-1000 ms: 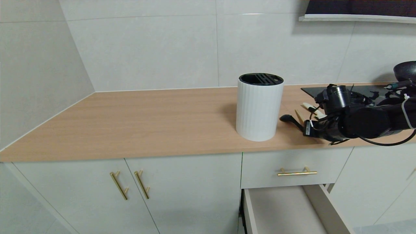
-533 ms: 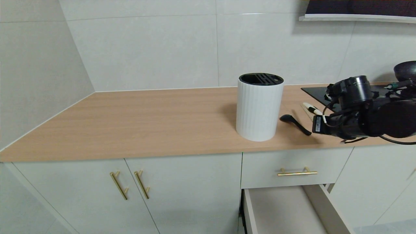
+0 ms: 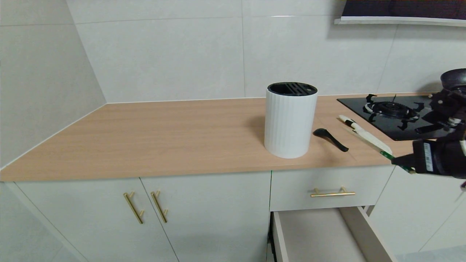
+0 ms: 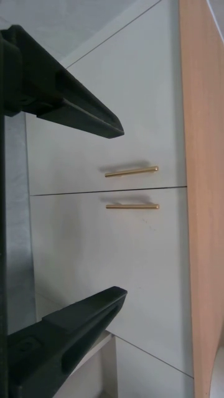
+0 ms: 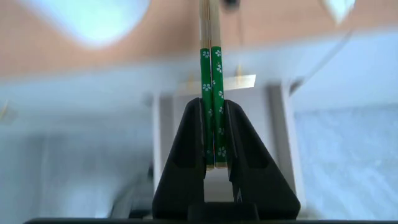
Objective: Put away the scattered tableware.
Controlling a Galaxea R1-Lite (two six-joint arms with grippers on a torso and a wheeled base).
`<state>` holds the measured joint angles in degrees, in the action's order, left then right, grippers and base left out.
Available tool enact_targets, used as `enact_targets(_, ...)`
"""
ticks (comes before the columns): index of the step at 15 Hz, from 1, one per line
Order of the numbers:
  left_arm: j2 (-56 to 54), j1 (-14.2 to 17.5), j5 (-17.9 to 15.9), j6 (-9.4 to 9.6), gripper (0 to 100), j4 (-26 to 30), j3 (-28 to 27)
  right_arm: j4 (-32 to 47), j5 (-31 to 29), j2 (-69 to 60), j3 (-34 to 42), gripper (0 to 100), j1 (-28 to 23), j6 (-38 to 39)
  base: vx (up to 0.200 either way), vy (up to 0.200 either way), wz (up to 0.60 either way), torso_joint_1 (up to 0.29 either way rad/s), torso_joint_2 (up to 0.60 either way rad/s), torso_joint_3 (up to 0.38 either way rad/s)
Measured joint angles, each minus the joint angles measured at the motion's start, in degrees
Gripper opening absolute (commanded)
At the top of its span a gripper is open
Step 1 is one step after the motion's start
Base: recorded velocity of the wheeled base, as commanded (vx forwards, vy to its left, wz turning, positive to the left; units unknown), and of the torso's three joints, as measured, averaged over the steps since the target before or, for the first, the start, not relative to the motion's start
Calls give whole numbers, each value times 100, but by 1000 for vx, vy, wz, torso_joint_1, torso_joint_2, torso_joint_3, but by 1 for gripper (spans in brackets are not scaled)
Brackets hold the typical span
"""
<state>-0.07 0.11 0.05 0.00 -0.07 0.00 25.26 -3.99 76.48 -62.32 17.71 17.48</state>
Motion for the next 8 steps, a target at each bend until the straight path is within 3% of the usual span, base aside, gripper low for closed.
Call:
enact_targets(2,0,-1,2,0,100,0,0,873,841,-474,-80,0,87,-101,0,0,0,0,0,0)
enact_targets(5,0,-1,2,0,100,0,0,2061,1595,-851,-364,0,122,-769,0,0,0,0,0,0)
enact_targets(8,0,-1,2,0,100,0,0,2148,1868,-827,-374,0,127,-922,0,0,0,0,0,0)
